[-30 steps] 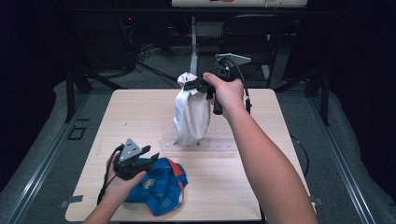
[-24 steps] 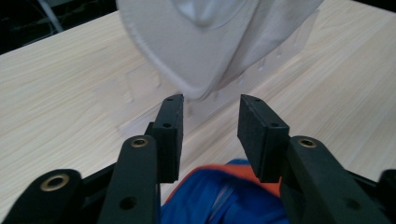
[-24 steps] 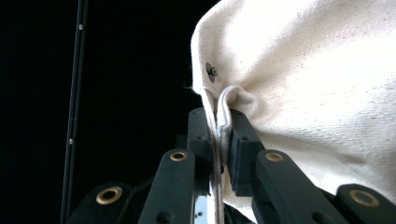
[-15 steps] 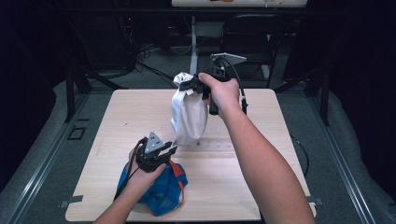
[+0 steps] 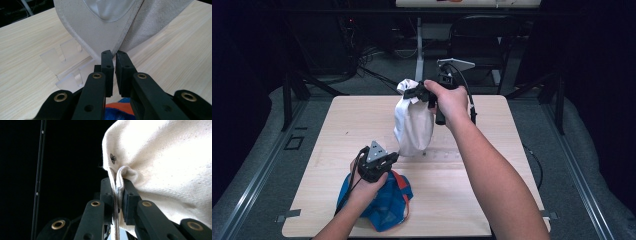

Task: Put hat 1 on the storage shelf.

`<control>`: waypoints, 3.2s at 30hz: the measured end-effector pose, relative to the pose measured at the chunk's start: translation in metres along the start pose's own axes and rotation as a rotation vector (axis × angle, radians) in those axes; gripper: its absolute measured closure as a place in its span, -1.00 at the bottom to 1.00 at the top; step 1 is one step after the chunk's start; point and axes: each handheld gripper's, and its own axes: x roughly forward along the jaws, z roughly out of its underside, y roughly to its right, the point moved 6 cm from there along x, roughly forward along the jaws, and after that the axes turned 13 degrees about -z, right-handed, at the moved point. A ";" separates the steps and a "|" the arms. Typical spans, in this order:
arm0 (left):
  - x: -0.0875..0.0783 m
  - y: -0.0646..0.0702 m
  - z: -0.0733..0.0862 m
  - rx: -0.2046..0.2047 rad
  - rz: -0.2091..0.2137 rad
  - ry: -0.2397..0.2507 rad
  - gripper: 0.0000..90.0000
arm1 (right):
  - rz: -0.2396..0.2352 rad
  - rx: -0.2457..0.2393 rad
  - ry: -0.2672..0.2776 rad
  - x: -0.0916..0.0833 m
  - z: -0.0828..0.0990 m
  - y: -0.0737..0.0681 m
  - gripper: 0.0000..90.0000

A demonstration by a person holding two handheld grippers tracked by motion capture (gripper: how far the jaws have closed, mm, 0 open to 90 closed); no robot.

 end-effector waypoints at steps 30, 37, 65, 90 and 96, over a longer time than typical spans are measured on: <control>0.003 -0.013 0.020 -0.215 -0.007 0.001 1.00 | 0.031 0.023 0.017 -0.044 0.010 0.042 0.82; -0.004 0.002 0.004 -0.095 0.008 0.069 0.57 | 0.026 0.022 0.018 -0.044 0.010 0.042 0.82; 0.013 -0.008 0.018 -0.123 -0.015 0.007 0.87 | 0.063 0.018 -0.054 -0.027 0.025 0.058 0.82; -0.001 -0.010 0.029 -0.145 0.034 -0.020 0.49 | 0.099 0.002 -0.058 -0.030 0.034 0.078 0.53; -0.021 -0.018 0.036 -0.156 0.034 -0.022 0.31 | 0.095 -0.031 -0.024 -0.048 0.037 0.073 0.43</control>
